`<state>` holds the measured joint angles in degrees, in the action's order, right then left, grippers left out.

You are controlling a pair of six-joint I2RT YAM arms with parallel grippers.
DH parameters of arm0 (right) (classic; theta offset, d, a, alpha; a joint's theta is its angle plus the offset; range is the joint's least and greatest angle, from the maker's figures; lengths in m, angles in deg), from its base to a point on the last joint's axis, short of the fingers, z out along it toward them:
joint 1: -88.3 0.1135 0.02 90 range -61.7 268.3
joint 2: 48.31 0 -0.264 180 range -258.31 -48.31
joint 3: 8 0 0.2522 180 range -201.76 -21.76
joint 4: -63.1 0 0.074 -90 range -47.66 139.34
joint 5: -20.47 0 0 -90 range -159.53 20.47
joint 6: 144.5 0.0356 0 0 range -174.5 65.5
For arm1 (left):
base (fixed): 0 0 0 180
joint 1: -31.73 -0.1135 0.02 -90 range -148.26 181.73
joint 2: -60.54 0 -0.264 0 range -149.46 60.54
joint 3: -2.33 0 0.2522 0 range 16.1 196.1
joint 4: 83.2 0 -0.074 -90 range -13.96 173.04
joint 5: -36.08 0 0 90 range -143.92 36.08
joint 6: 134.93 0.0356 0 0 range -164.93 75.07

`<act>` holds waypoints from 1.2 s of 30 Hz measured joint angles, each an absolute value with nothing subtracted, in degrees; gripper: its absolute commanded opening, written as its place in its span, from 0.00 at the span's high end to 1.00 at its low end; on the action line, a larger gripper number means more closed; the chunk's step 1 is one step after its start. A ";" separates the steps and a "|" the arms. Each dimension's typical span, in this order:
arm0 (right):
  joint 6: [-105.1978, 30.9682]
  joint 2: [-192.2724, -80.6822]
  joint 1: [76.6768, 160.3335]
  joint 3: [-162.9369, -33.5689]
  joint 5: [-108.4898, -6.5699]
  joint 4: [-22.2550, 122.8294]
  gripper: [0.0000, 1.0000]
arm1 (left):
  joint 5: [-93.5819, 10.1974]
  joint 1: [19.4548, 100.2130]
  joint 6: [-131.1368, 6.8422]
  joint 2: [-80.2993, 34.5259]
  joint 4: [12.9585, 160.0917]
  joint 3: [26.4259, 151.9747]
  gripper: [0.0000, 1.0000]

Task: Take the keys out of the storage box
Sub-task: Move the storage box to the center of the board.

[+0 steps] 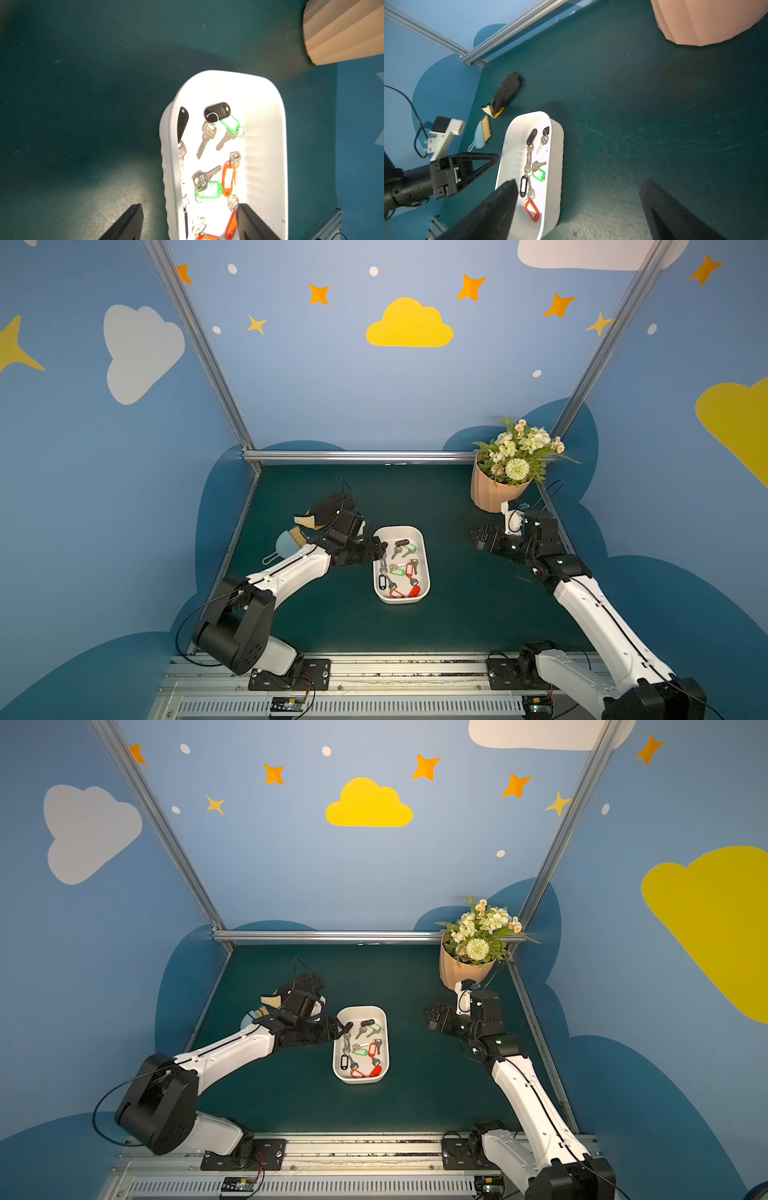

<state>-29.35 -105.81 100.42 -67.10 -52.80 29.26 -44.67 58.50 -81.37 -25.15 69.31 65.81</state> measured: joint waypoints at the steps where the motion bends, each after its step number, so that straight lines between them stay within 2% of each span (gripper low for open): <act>1: -29.44 -105.83 100.47 -67.43 -52.93 29.04 0.03 | -44.69 58.50 -81.33 -26.07 69.31 66.12 0.37; 9: -29.75 -105.76 100.58 -67.69 -54.02 28.71 0.02 | -44.47 58.50 -81.96 -31.44 69.55 67.75 0.77; 15: -30.10 -105.59 100.68 -67.32 -54.37 28.60 0.02 | -44.88 58.54 -81.72 -31.51 69.09 67.95 0.96; 26: -30.97 -105.65 100.77 -67.28 -54.98 28.47 0.02 | -49.28 58.00 -77.26 -31.51 60.69 74.12 0.97; 36: -31.82 -108.95 101.17 -67.50 -53.67 28.06 0.04 | -51.46 51.48 -70.58 -33.72 52.63 82.36 0.97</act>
